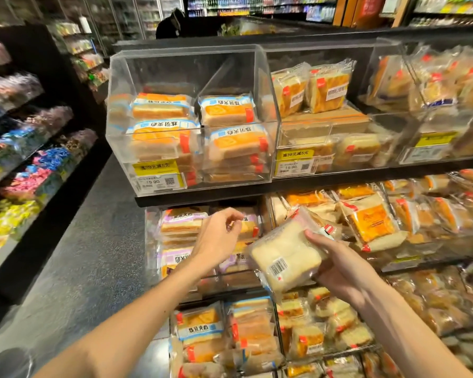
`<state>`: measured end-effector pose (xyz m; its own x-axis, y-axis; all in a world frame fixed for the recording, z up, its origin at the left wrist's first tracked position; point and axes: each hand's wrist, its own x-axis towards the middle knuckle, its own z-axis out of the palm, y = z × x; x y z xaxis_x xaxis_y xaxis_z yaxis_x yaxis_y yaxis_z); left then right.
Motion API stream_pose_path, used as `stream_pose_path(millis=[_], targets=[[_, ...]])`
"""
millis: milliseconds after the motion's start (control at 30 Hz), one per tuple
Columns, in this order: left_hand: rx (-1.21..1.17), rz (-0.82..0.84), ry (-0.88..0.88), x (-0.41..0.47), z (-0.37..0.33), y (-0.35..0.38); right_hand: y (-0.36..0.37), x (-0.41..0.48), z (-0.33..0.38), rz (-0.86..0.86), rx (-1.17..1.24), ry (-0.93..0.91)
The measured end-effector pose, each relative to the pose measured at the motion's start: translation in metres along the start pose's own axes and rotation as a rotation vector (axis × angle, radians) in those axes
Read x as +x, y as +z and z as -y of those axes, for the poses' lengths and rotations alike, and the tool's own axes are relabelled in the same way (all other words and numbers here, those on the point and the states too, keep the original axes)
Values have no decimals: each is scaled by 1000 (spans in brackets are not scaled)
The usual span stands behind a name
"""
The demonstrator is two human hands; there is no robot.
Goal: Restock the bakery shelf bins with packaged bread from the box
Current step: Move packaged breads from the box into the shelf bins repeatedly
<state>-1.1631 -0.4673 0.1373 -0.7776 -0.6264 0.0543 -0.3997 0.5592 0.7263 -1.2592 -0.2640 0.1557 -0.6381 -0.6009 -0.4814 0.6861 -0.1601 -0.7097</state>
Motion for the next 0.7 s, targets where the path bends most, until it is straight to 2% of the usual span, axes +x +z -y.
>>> stream_pose_path(millis=[67,133,200,233,300,367,467,533,633,700], targets=[[-28,9,227,-27,-13,-13,10,3,-3,-2,17,3],[35,159,422,-53,-23,-21,25,4,-9,21,-11,21],[193,350,417,-62,-26,-16,35,3,-12,50,-40,45],[278,379,403,-64,-24,-14,40,3,-13,66,-44,48],[364,256,491,-64,-17,-16,52,0,-13,82,-20,51],[343,102,572,-62,-10,-22,62,-4,-9,76,57,53],[72,106,498,-60,-8,-42,70,-7,-4,90,58,-26],[-243,163,319,-58,-17,-59,74,-9,-2,137,-21,-110],[-716,137,75,-52,-27,-78,84,-13,1,171,-92,-221],[-921,128,-5,-48,-31,-87,90,-16,3,158,-121,-292]])
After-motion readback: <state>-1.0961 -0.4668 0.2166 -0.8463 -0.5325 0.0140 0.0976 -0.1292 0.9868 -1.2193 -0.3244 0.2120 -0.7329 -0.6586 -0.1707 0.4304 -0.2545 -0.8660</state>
